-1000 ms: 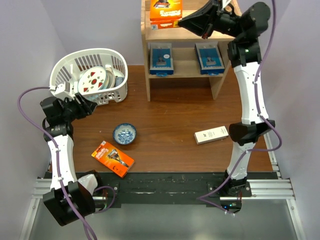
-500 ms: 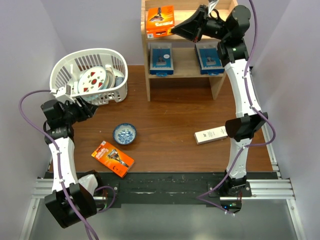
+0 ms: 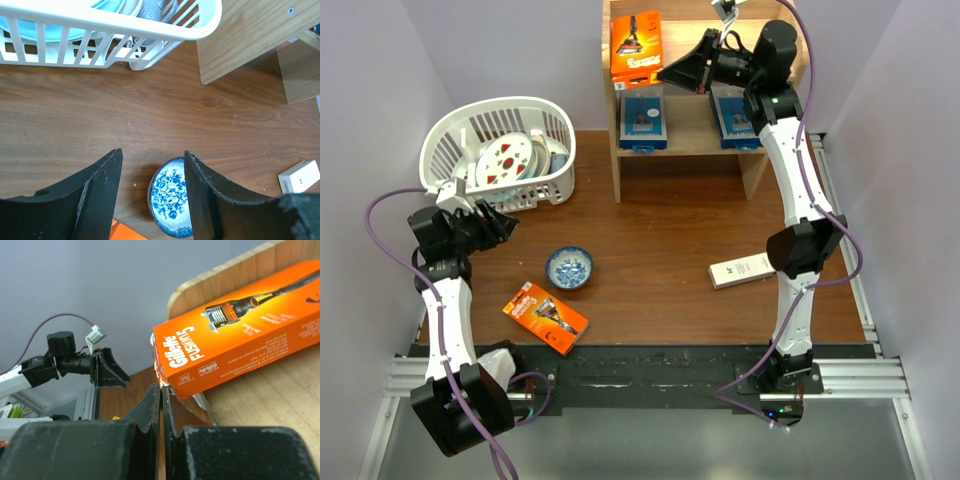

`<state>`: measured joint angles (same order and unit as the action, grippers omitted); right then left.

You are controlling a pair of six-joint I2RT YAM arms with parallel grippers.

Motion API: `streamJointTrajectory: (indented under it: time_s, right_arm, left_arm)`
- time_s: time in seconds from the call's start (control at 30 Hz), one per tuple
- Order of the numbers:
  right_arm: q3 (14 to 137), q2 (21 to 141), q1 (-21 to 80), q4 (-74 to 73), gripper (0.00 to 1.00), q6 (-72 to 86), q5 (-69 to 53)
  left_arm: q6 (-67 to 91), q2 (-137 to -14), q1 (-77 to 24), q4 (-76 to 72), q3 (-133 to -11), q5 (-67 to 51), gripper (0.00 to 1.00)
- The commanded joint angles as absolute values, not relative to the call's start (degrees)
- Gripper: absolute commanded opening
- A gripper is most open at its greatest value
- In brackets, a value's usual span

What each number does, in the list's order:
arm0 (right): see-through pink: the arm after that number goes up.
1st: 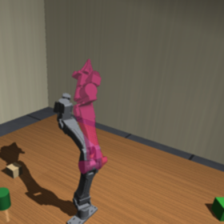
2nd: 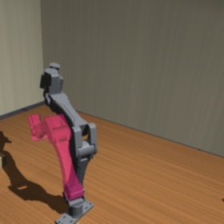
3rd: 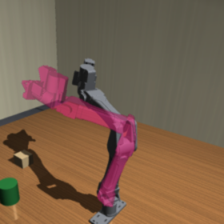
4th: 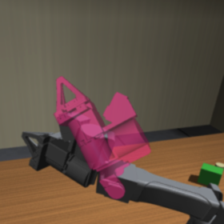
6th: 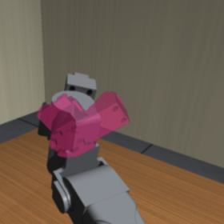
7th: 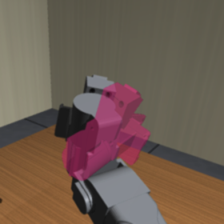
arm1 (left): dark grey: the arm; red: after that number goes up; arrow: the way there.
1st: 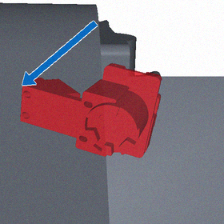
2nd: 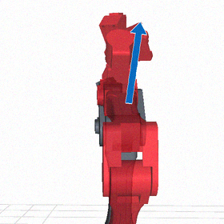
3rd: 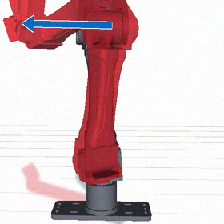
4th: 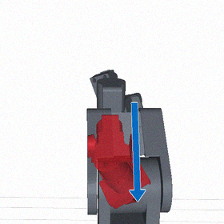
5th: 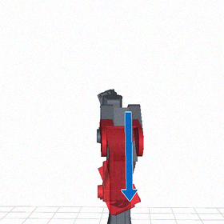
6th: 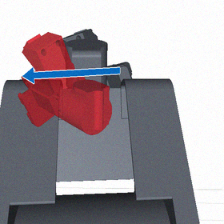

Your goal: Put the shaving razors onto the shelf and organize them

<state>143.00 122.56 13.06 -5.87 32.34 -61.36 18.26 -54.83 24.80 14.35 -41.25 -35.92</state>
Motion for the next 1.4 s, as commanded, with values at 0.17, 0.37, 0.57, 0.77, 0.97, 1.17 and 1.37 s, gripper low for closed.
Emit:
streamJointTrajectory:
  time_s: [0.17,0.37,0.57,0.77,0.97,1.17,1.37]
  right_arm:
    - [144.67,122.43,12.13,-8.0,0.0,29.27,-58.01]
    - [143.44,121.29,10.29,-8.09,0.0,29.71,-58.36]
    - [141.51,119.89,9.84,-7.47,0.0,30.5,-58.89]
    - [140.8,119.97,9.84,-7.64,0.0,31.03,-58.71]
    - [139.66,119.0,9.93,-7.56,0.0,31.29,-58.27]
    - [138.87,117.69,10.2,-8.61,0.0,31.38,-56.7]
    - [138.87,117.33,10.81,-9.4,0.47,30.32,-56.25]
  left_arm:
    - [19.34,-55.19,25.49,10.2,-40.17,-37.97,0.57]
    - [20.04,-55.72,25.49,8.88,-39.55,-38.23,0.57]
    - [20.21,-55.99,25.58,8.53,-39.55,-38.5,0.57]
    - [20.21,-55.64,25.66,8.88,-39.46,-38.5,0.57]
    - [19.69,-54.93,25.66,9.58,-39.2,-38.5,0.57]
    - [19.95,-54.67,25.66,9.14,-38.67,-38.5,0.57]
    - [20.13,-54.76,25.75,8.7,-38.58,-38.67,0.57]
